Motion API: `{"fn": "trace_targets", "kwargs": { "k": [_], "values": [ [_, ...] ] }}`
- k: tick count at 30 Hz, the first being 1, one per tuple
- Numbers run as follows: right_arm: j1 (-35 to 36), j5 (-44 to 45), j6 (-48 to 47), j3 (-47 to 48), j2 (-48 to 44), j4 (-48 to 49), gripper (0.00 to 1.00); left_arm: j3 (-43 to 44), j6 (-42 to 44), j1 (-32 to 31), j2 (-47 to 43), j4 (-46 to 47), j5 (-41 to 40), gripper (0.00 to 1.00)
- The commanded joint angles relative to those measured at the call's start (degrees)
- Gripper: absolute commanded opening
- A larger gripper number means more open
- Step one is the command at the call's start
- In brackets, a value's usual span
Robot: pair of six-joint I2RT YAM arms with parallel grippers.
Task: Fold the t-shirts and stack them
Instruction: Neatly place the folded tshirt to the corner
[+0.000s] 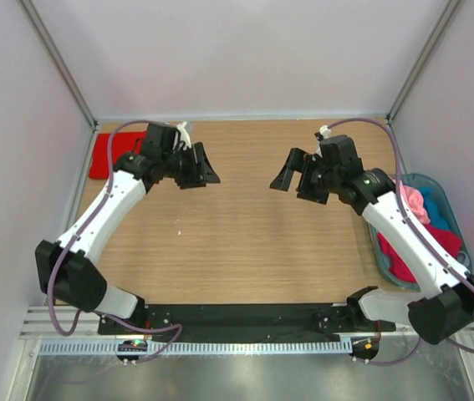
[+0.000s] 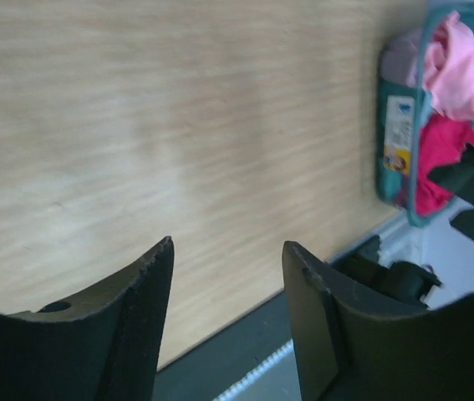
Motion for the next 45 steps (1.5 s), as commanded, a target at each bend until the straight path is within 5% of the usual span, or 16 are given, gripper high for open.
{"fn": "trace_targets", "kwargs": {
  "k": [1,2,4,5,45],
  "values": [
    [-0.2,9.3,3.2,1.1,-5.3,-6.5,1.00,-2.8,-5.3,-4.7,-4.1,2.5,2.2,0.57],
    [-0.2,13.2,3.3,1.9,-5.4,-8.1,1.00,-3.0,-5.9,-6.6,-6.0,3.3,1.9,0.62],
    [-0.2,15.1,3.2,3.8,-5.0,-12.1,1.00,-3.2,-6.0,-8.0,-7.2,4.1,0.4,0.93],
    [-0.2,15.5,3.2,4.1,-4.8,-13.1,1.00,-3.2,-6.0,-8.7,-7.8,5.0,-0.1,1.00],
    [-0.2,15.6,2.0,3.0,-8.6,-12.2,1.00,-4.6,-5.9,-8.8,-11.2,9.6,-4.9,1.00]
  ]
}}
